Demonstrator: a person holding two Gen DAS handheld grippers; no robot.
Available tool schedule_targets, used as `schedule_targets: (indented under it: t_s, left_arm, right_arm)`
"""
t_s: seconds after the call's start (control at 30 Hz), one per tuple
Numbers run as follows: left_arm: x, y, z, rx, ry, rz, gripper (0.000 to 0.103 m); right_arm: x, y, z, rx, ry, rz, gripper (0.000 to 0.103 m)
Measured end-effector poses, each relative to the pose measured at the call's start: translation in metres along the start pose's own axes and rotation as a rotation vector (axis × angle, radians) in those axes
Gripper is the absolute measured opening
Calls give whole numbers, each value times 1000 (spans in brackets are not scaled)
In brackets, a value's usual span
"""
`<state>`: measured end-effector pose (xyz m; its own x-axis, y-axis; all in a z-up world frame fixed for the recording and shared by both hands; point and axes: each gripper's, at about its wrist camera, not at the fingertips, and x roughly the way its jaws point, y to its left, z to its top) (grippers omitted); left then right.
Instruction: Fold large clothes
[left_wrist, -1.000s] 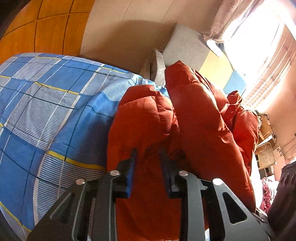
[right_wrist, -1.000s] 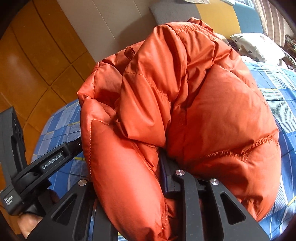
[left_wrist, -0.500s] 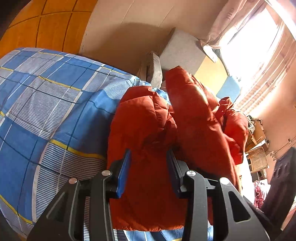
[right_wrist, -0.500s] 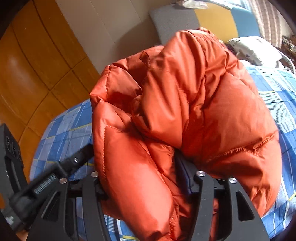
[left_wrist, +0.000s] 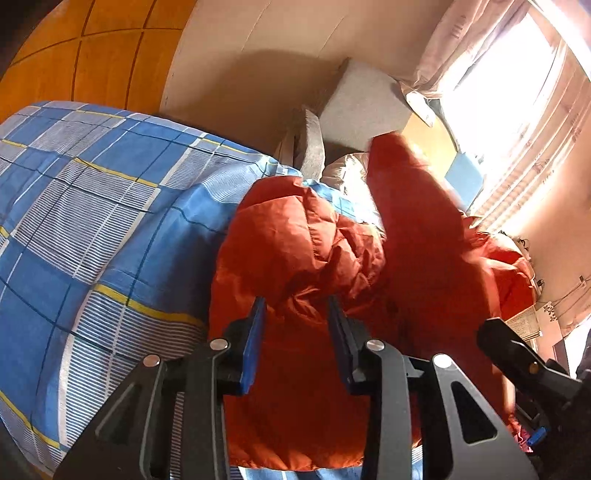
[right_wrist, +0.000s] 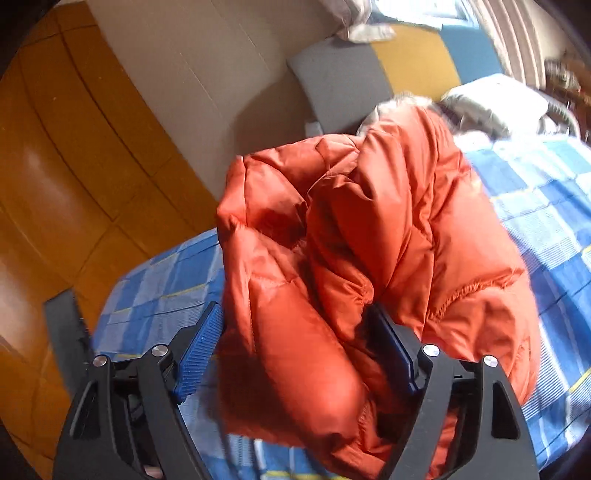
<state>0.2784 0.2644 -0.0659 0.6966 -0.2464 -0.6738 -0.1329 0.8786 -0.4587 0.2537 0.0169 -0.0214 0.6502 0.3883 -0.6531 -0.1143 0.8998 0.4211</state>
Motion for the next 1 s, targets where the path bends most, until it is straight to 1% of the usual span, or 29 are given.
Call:
schedule_targets:
  t_s: [0.07,0.23,0.4,0.47,0.6,0.73,0.8,0.87,0.93,1.0]
  left_arm:
    - [-3,-1,0,-4,-4,-23,32]
    - [-11,7,2,-17,-9,-39,32]
    - [-16,13,2,-17,-3,-59,32]
    - [-19,12,2,-7,-2,-68,32]
    - [-21,8,0,6,-7,-79,32]
    - [-25,-2,2,15,-17,-113,32]
    - [-24,-9,4,34,-16,-109,32]
    - [-22,-14,6,42,-9,-120,32]
    - [-20,-21,7,53,-7,-138,33]
    - [-17,-24,7,61,4,-140,34]
  right_arm:
    - [3,-4,1,4,25,21,80]
    - [10,-8,-14,-33,34,63,80]
    - [11,-6,-24,-68,30,65,80]
    - [7,-6,-29,-76,16,57,80]
    - [-5,2,-28,-111,-6,32,80]
    - [-21,6,-28,-161,-13,5,80]
    - [-27,2,-29,-169,-23,1,82]
    - [-31,-3,-30,-171,-21,-12,82]
    - [-39,-8,-32,-184,-53,-33,82]
    - [-47,-14,-35,-188,-86,-46,82]
